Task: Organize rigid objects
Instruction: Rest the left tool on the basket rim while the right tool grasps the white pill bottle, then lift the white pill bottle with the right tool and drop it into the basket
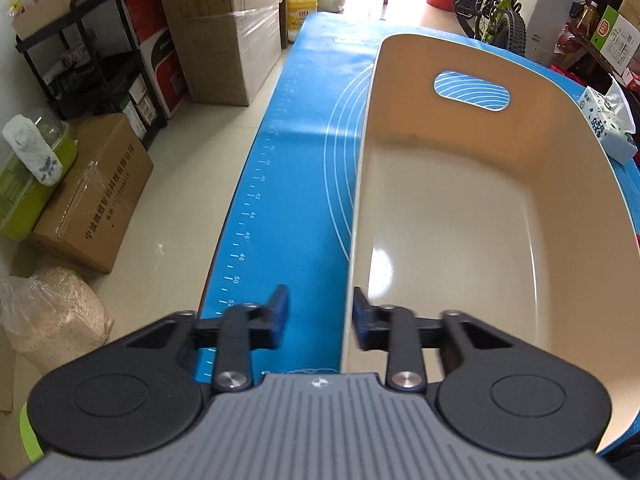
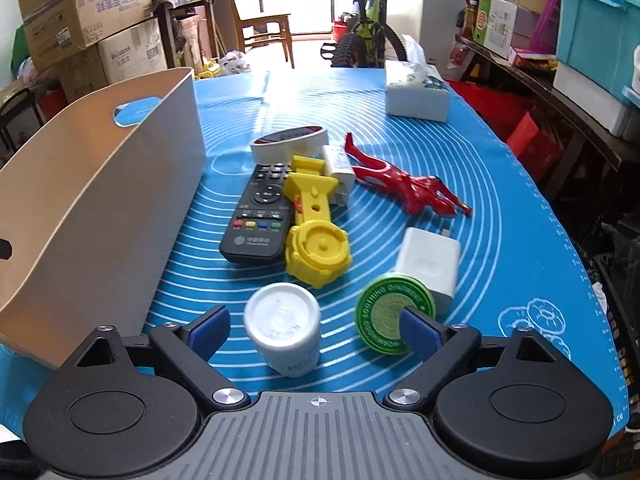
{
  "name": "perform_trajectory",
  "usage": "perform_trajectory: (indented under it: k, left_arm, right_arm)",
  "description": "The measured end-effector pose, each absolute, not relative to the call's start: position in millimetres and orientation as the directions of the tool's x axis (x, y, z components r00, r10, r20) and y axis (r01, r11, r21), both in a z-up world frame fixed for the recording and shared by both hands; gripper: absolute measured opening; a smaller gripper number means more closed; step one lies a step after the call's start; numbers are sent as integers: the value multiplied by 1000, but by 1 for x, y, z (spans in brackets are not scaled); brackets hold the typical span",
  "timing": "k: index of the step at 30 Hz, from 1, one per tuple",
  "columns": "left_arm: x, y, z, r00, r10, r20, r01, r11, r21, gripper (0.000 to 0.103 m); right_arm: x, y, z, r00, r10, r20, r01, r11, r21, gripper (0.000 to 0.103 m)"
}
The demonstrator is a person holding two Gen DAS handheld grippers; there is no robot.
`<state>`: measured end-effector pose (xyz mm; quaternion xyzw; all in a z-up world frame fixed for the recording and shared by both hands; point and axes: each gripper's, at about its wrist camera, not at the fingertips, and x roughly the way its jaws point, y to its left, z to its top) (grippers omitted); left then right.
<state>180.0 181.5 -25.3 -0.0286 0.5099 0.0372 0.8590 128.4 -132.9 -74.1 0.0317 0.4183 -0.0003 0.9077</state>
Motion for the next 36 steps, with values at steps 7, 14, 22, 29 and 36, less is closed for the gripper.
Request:
perform_trajectory:
  k: [7, 14, 22, 29, 36]
  left_arm:
    - [182, 177, -24, 493, -8, -870, -87, 994, -59, 5]
    - [183, 178, -24, 494, -7, -869, -82, 995, -55, 5]
    - [183, 177, -24, 492, -10, -871, -81, 995, -57, 5]
    - [184, 176, -25, 489, -12, -872, -81, 995, -59, 5]
    - [184, 176, -25, 491, -13, -871, -81, 995, -61, 4]
  right_arm:
    - [138, -131, -75, 647, 42, -761, 31, 996, 82, 72]
    - [143, -125, -80, 645, 56, -762, 3, 997, 76, 44]
    - [140, -124, -54, 698, 52, -714, -7, 998, 67, 45]
    - [148, -112, 0, 784, 80, -616, -48, 997, 67, 45]
    - [165, -86, 31, 821, 154, -549, -114, 988, 106, 45]
